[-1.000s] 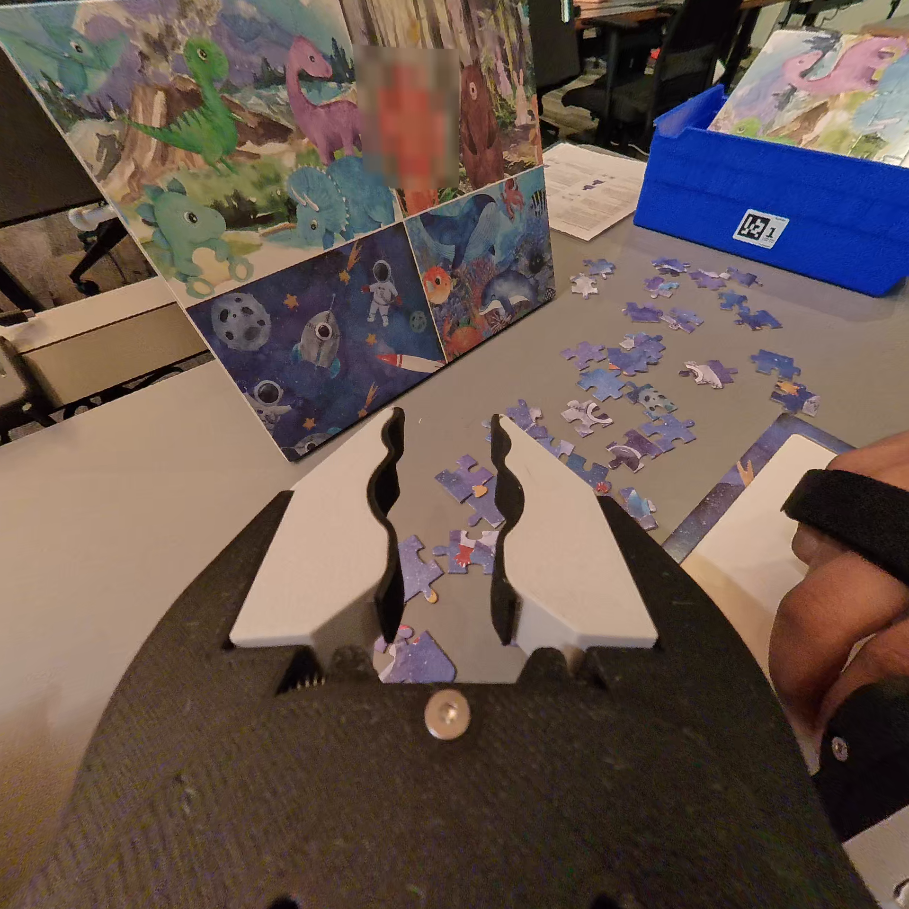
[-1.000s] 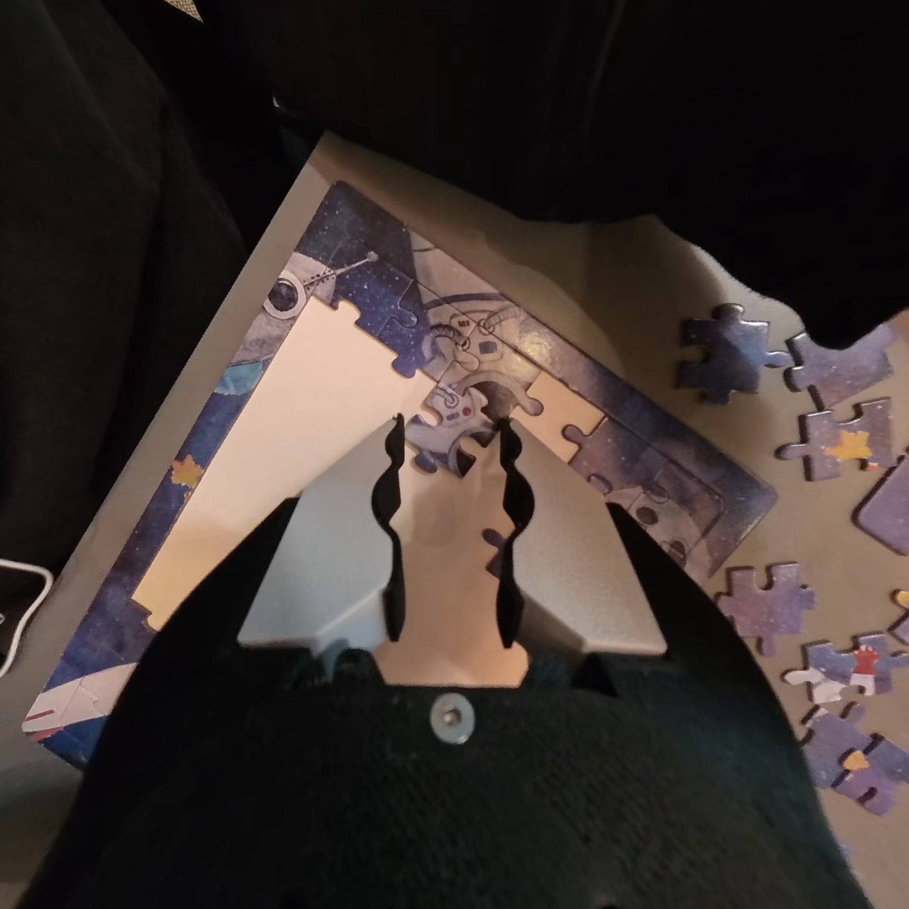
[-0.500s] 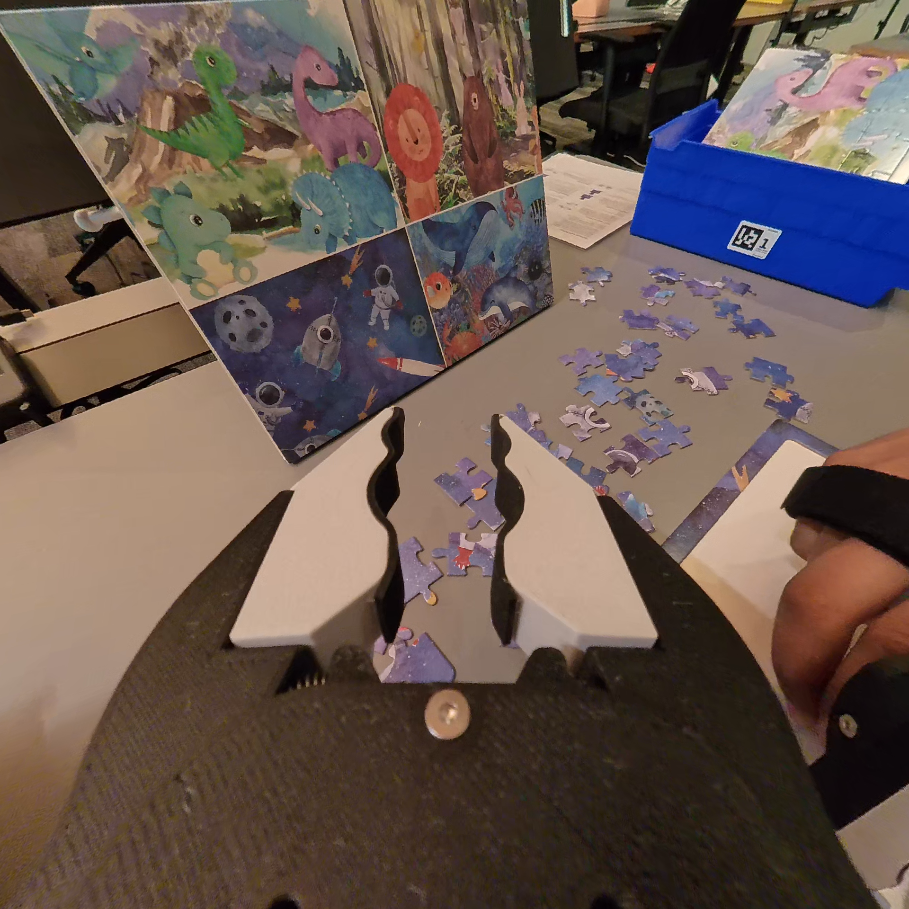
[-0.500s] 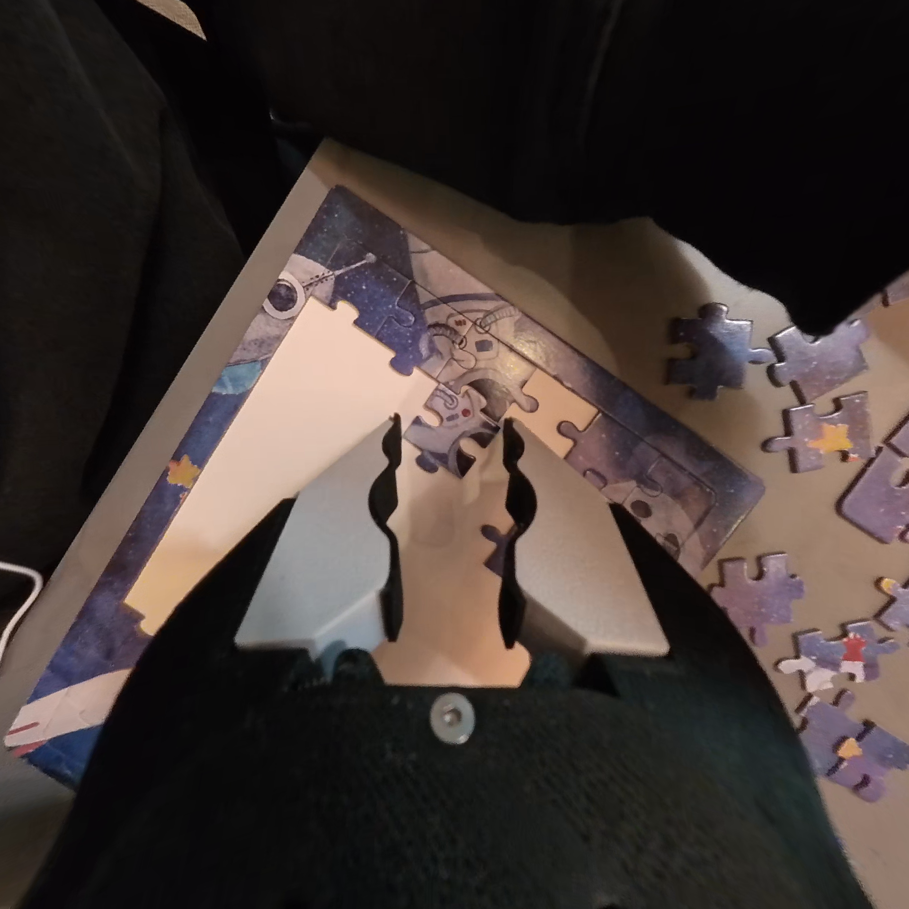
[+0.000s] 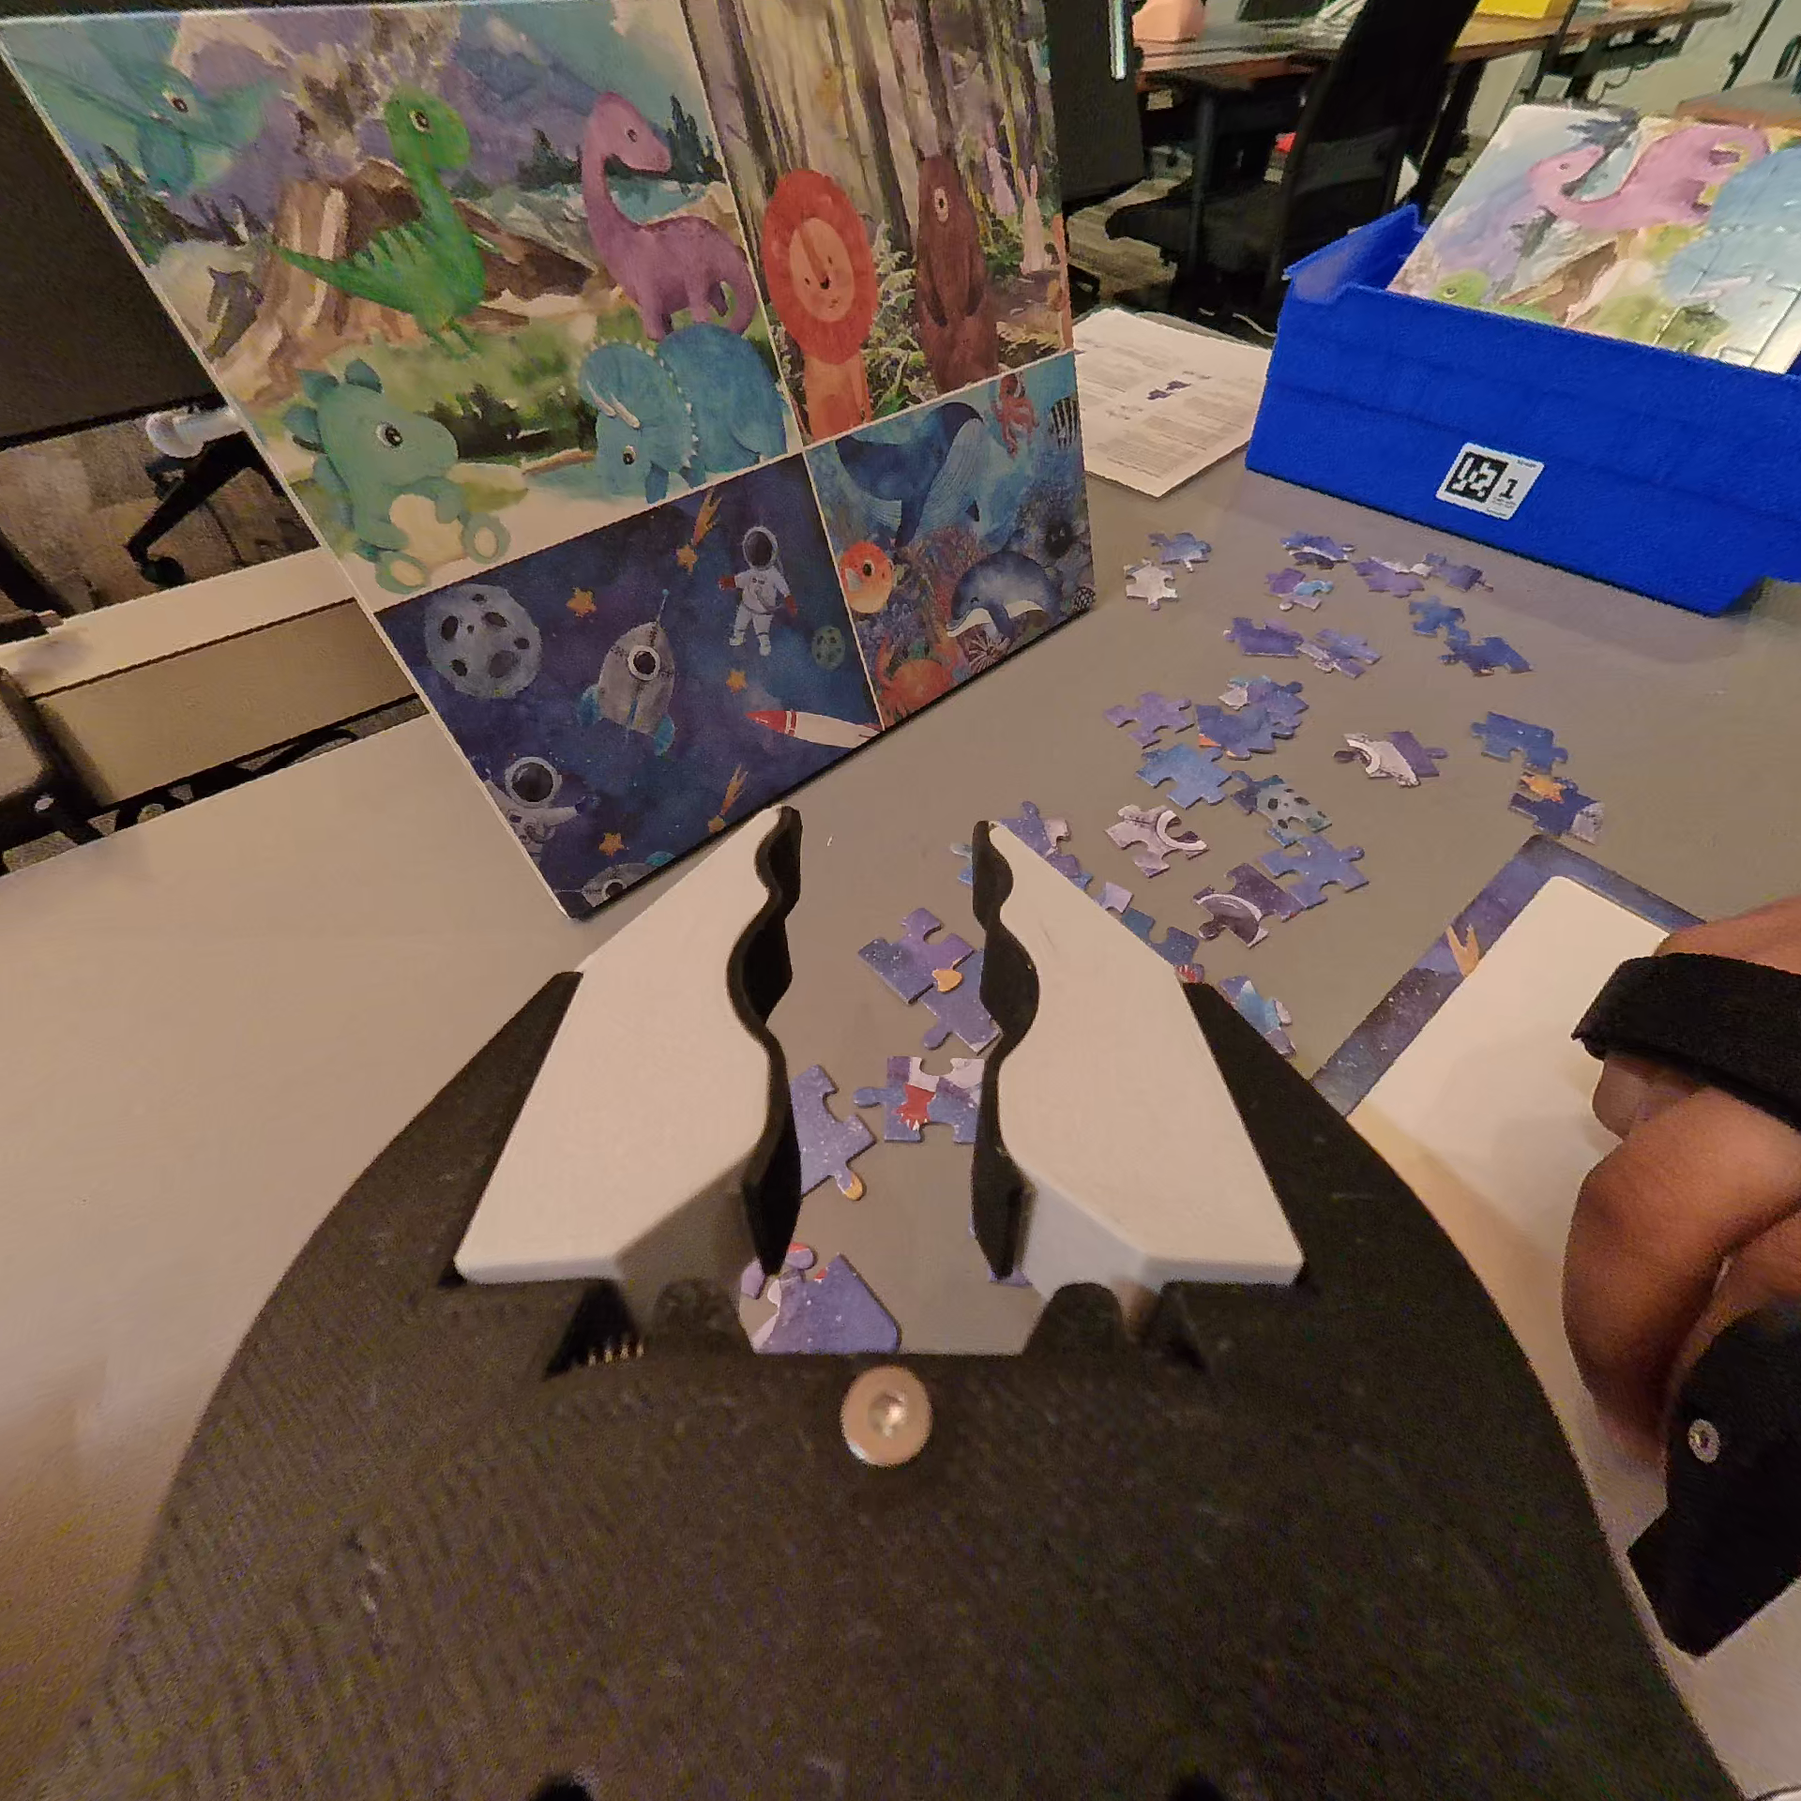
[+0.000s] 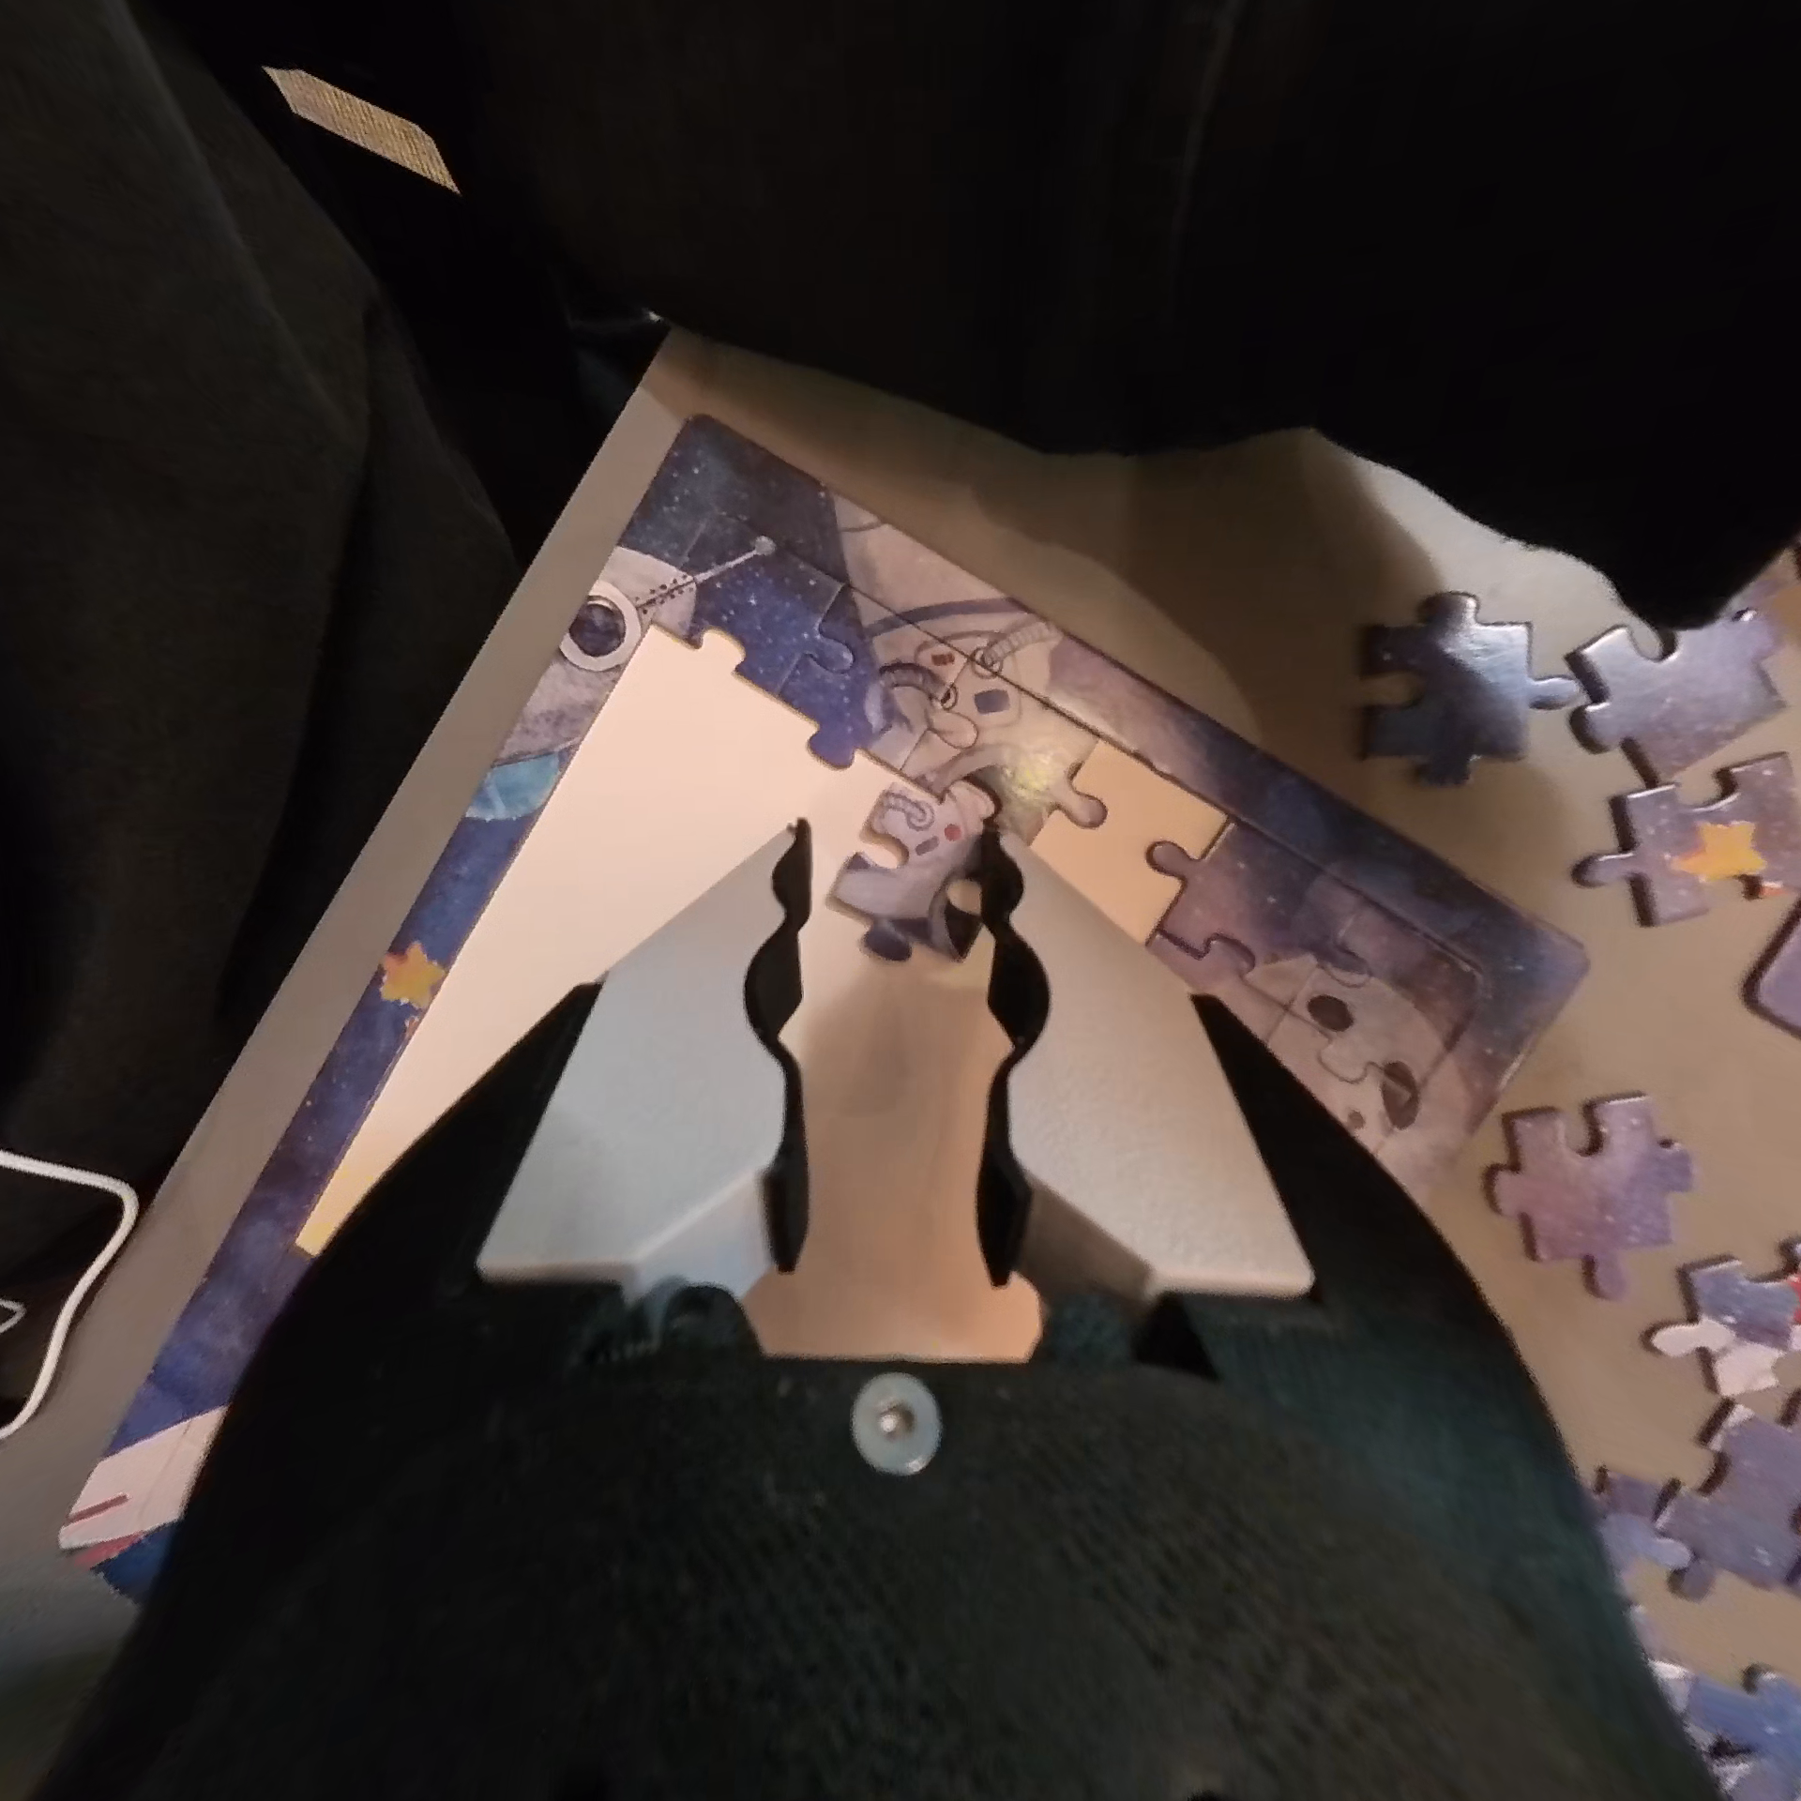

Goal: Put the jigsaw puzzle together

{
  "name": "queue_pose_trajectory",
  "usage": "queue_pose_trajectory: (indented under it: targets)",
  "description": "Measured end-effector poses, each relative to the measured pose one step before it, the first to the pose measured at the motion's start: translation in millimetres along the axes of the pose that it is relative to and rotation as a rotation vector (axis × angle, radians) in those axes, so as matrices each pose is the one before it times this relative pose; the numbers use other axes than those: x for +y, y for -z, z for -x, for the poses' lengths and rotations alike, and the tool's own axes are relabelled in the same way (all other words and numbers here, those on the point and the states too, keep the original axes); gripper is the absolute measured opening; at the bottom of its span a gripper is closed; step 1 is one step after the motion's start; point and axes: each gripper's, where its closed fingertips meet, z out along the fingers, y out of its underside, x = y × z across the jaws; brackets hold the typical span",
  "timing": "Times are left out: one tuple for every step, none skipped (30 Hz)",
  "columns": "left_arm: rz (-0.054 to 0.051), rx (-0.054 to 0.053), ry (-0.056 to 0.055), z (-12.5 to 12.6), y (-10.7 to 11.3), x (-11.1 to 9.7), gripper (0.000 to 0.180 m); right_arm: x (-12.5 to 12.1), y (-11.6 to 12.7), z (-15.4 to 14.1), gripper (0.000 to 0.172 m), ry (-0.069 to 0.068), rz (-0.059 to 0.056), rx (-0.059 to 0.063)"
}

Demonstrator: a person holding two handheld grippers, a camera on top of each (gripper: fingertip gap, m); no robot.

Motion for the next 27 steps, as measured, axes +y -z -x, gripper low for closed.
queue_pose_trajectory:
  targets:
    - [-0.0018,0.0000,0.0002,-0.04,0.23,-0.34,0.033,-0.32,0.25,-0.80,0.033,0.0007,0.0015,0.0066]
    - [-0.0010,0.0000,0.0000,0.00,0.06,-0.20,0.033,-0.31,0.63,-0.79,0.033,0.0006,-0.0012,0.0080]
    - [0.0000,0.0004,0.0000,-0.16,0.12,-0.07,0.033,-0.74,0.99,-0.37,0.032,-0.0005,-0.0043,0.0071]
    - [-0.0001,0.0002,-0.0002,-0.01,-0.01,-0.02,0.033,-0.62,1.31,-0.41,0.031,-0.0024,-0.0054,0.0087]
    - [-0.0001,0.0002,-0.0003,-0.12,0.02,-0.11,0.033,-0.41,1.21,-0.83,0.029,-0.0030,-0.0051,0.0131]
    - [-0.0003,0.0005,-0.0002,-0.16,0.10,-0.11,0.033,0.01,1.12,-0.81,0.027,-0.0019,-0.0052,0.0159]
    - [-0.0008,0.0001,0.0000,-0.03,0.07,-0.17,0.033,0.49,0.96,-0.24,0.024,-0.0009,-0.0050,0.0141]
    - [-0.0006,0.0004,0.0002,-0.08,-0.01,-0.18,0.033,0.68,0.38,-0.18,0.023,-0.0013,-0.0037,0.0133]
    - [-0.0006,0.0003,0.0001,-0.06,0.09,-0.14,0.033,1.11,-0.07,-0.57,0.022,-0.0024,-0.0017,0.0134]
    - [-0.0001,0.0003,0.0001,-0.15,-0.01,-0.01,0.033,1.24,-0.62,-0.34,0.021,-0.0033,0.0001,0.0098]
    - [0.0003,0.0006,0.0000,-0.17,-0.12,0.10,0.033,1.01,-1.00,0.02,0.022,-0.0042,0.0001,0.0052]
    - [0.0006,0.0001,-0.0003,-0.17,-0.19,0.11,0.033,0.43,-1.12,-0.20,0.022,-0.0041,-0.0013,0.0047]
    - [0.0010,-0.0005,-0.0008,0.03,-0.19,0.26,0.033,-0.06,-1.17,-0.31,0.021,-0.0022,-0.0020,0.0048]
    - [0.0005,-0.0012,-0.0008,0.12,0.00,0.16,0.033,-0.11,-1.10,-0.20,0.020,-0.0001,-0.0012,0.0042]
    - [0.0004,-0.0006,0.0001,0.18,0.00,0.14,0.033,-0.35,-0.77,-0.45,0.020,0.0007,-0.0014,0.0055]
    - [-0.0004,0.0000,0.0010,0.12,0.08,-0.02,0.033,-0.57,-0.54,-0.49,0.019,0.0012,-0.0023,0.0052]
    - [-0.0011,-0.0004,0.0013,0.35,0.13,-0.09,0.033,-0.09,-0.53,-0.31,0.018,0.0013,0.0008,0.0042]
    - [-0.0007,0.0000,0.0014,0.20,0.10,-0.15,0.033,0.12,-0.55,-0.50,0.017,0.0007,0.0019,0.0043]
    - [-0.0008,0.0003,0.0010,0.18,0.15,-0.04,0.033,-0.33,-0.30,-0.47,0.017,0.0006,-0.0011,0.0041]
    - [-0.0011,0.0002,0.0005,0.03,0.09,-0.31,0.033,-0.20,-0.21,-0.70,0.017,0.0004,-0.0015,0.0058]
    - [-0.0012,0.0002,-0.0002,-0.12,0.16,-0.29,0.033,0.09,-0.42,-0.86,0.016,0.0003,0.0004,0.0062]
    - [-0.0006,0.0000,-0.0006,-0.07,0.08,-0.15,0.033,0.12,-0.51,-0.22,0.016,-0.0002,0.0000,0.0026]
    - [0.0007,0.0002,-0.0002,-0.10,-0.08,0.16,0.033,-0.12,-0.17,0.13,0.016,-0.0016,-0.0012,-0.0001]
    - [0.0007,0.0006,0.0001,-0.08,-0.04,0.07,0.033,0.12,-0.05,0.04,0.016,-0.0025,-0.0004,-0.0003]
    - [0.0000,0.0003,-0.0001,-0.13,0.00,0.00,0.033,-0.04,0.08,-0.05,0.016,-0.0023,0.0001,-0.0001]
    - [-0.0005,0.0000,-0.0003,0.02,0.09,-0.13,0.033,0.04,0.02,-0.02,0.016,-0.0010,0.0003,0.0006]
    - [-0.0010,0.0000,0.0000,-0.01,0.09,-0.30,0.033,-0.11,0.06,0.08,0.016,0.0004,0.0007,0.0015]
